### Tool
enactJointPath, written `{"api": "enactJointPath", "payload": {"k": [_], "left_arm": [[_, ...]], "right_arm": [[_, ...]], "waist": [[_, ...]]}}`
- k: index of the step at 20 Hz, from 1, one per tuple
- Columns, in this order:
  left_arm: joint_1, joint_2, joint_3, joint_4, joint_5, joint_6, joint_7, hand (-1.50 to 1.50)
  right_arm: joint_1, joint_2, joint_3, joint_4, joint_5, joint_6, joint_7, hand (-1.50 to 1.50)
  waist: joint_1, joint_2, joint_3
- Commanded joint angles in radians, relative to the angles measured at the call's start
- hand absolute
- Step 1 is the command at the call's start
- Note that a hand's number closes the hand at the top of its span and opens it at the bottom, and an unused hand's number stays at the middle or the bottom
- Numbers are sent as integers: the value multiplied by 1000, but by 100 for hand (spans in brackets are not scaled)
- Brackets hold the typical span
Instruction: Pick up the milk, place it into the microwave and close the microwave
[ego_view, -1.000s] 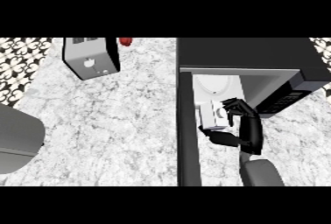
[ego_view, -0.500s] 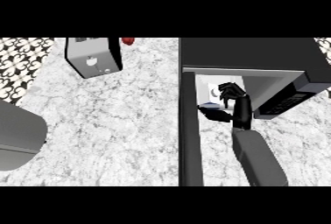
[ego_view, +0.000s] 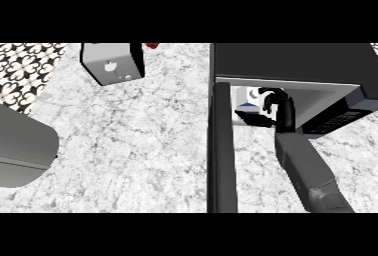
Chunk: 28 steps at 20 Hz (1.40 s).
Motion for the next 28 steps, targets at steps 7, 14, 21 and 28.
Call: {"api": "enactJointPath", "payload": {"k": [7, 14, 21, 28], "left_arm": [[-30, -6, -17, -1, -3, -2, 26, -150], [-89, -16, -8, 52, -5, -5, 20, -150], [-71, 13, 23, 42, 23, -22, 35, -150], [-110, 5, 22, 81, 17, -29, 26, -150]], "right_arm": [[-109, -84, 2, 152, 79, -146, -105, 150], [-174, -54, -80, 144, 13, -157, -155, 150], [-179, -101, -96, 163, 37, -297, -204, 150], [-227, -107, -112, 190, 56, -438, -155, 150]], "waist": [[19, 15, 2], [36, 24, 3], [56, 33, 4], [74, 40, 3]]}}
